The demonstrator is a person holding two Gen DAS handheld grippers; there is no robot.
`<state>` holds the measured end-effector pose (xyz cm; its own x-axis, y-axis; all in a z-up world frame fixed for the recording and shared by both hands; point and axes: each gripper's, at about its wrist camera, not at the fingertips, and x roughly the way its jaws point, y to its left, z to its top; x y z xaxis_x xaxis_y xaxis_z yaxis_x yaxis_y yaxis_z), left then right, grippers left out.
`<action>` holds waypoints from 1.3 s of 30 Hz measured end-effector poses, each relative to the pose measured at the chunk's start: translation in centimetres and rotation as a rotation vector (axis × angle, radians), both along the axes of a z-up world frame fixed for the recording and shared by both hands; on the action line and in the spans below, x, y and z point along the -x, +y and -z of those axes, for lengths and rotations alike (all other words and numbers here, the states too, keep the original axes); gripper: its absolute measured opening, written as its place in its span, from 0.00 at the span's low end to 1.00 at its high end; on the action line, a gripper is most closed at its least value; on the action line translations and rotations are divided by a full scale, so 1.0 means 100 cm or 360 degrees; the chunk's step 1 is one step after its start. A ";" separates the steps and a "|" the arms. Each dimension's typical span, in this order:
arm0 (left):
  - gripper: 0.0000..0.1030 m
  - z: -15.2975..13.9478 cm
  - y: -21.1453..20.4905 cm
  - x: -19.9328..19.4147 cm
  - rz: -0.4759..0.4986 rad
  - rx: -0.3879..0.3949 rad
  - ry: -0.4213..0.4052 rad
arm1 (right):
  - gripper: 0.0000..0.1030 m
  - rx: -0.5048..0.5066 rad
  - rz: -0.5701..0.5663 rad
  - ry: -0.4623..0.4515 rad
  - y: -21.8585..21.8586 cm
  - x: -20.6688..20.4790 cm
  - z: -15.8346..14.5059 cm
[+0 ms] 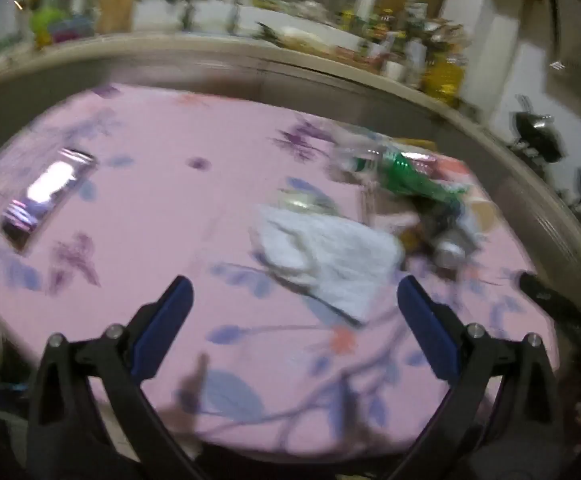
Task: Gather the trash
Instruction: 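Grasp the crumpled white tissue with the left tool, then grasp the clear snack bag with the right tool while the left tool holds the tissue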
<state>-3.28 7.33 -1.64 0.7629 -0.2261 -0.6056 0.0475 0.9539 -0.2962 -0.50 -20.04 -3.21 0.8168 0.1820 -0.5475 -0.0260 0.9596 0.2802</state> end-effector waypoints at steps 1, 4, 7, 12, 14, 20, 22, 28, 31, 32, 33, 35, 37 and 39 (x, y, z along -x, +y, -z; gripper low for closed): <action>0.95 0.000 0.000 0.000 0.0037 0.0030 -0.0001 | 0.58 0.0002 -0.0017 0.0012 0.002 -0.002 0.002; 0.95 -0.001 -0.002 -0.010 0.0078 0.0015 0.0010 | 0.56 0.0002 -0.0059 0.0032 0.005 -0.004 0.005; 0.95 0.007 -0.005 -0.040 0.0139 -0.0032 0.0110 | 0.56 -0.0004 -0.0037 0.0046 0.002 -0.007 0.006; 0.93 0.024 -0.020 -0.077 0.0205 -0.0236 0.0126 | 0.56 -0.0033 0.0022 0.0085 -0.006 -0.009 0.010; 0.77 0.032 -0.023 -0.092 0.0230 -0.0253 0.0185 | 0.56 -0.0030 0.0031 0.0096 -0.007 -0.010 0.011; 0.21 0.048 -0.015 -0.102 0.0271 -0.0182 0.0286 | 0.56 -0.0008 0.0023 0.0119 -0.005 -0.016 0.011; 0.18 0.046 -0.005 -0.094 0.0283 -0.0102 0.0291 | 0.56 0.0021 -0.0028 0.0118 0.003 -0.020 0.009; 0.16 0.031 0.024 -0.052 0.0221 -0.0033 0.0137 | 0.56 0.0116 -0.0353 0.0081 0.056 -0.043 0.000; 0.16 0.028 0.045 -0.046 0.0121 0.0000 0.0103 | 0.50 0.0226 -0.0577 0.0045 0.097 -0.061 -0.005; 0.16 0.027 0.052 -0.045 0.0080 0.0008 0.0096 | 0.47 0.0238 -0.0645 0.0057 0.109 -0.068 -0.005; 0.16 0.028 0.056 -0.045 0.0063 0.0015 0.0095 | 0.43 0.0254 -0.0719 0.0086 0.123 -0.079 -0.003; 0.16 0.027 0.063 -0.046 0.0037 0.0035 0.0096 | 0.41 0.0313 -0.0773 0.0126 0.141 -0.095 0.004; 0.16 0.026 0.069 -0.045 0.0021 0.0051 0.0086 | 0.41 0.0383 -0.0807 0.0157 0.155 -0.110 0.012; 0.16 0.024 0.072 -0.044 0.0011 0.0045 0.0071 | 0.41 0.0450 -0.0821 0.0206 0.166 -0.124 0.022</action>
<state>1.08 14.58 -4.01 0.7338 -0.2491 -0.6320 0.0405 0.9447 -0.3253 11.86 -3.47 -5.43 0.5853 0.3699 -0.7215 -0.4906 0.8701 0.0481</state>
